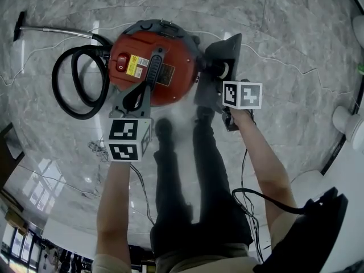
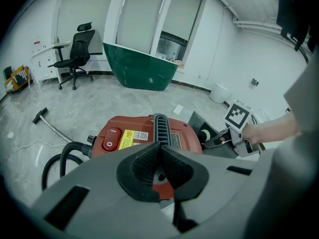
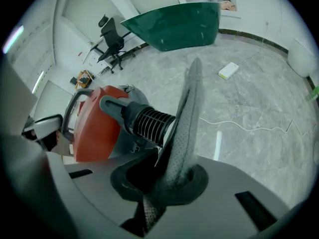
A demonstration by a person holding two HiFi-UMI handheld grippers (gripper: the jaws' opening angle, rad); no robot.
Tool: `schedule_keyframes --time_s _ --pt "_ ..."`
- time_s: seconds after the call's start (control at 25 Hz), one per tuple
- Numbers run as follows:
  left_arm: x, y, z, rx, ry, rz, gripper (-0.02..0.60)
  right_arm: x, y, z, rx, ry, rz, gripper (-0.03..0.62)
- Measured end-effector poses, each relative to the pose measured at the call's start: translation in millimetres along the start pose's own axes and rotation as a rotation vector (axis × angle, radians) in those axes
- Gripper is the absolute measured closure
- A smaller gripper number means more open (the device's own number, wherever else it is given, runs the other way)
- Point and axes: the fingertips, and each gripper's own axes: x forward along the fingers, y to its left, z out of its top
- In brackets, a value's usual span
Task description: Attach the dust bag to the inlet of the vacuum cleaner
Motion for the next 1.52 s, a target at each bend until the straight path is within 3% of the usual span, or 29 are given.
schedule_keyframes --time_s 0.12,0.48,0.72,0.88,1.04,1.2,1.24,1.32,1.52 --pt "0.4 -0.4 -0.1 -0.012 -0.008 -0.007 0.588 0.0 0.8 -0.7 -0.06 0.007 -0.026 0.553" --pt "0.8 -2.4 -1.0 0.012 0.001 -0.001 0.588 -0.9 5.8 -2.1 -0.107 0.003 -0.061 0.551" --pt "2.2 -8.6 -2.9 0.002 -0.002 -0.026 0.588 -1.0 8.6 -2.3 -0.122 -0.002 -0.075 0.551" --pt "3.8 -9.2 -1.5 -0.03 -0.016 -0.039 0.588 -0.8 9.0 -2.0 -0.189 0.006 -0.105 0.549" --pt "2.6 -8.8 -2.0 -0.014 -0.009 -0.065 0.588 -0.7 7.2 -2.6 -0.115 -0.013 -0.049 0.548" --pt "-3.9 -1.0 7.0 -0.049 -0.051 -0.075 0.586 -2.5 2.8 -1.0 -0.062 -0.031 -0.038 0.549" --pt "-4.1 0.5 8.4 -0.054 -0.056 -0.083 0.578 -3.1 2.7 -0.6 -0.076 -0.031 -0.05 0.549" --pt "1.0 -2.4 5.9 -0.046 -0.027 -0.129 0.448 -4.0 3.2 -0.2 -0.136 -0.027 -0.083 0.549" --pt "15.1 -17.9 -9.1 0.02 0.073 -0.203 0.376 -6.5 8.9 1.8 -0.278 -0.02 -0.136 0.546"
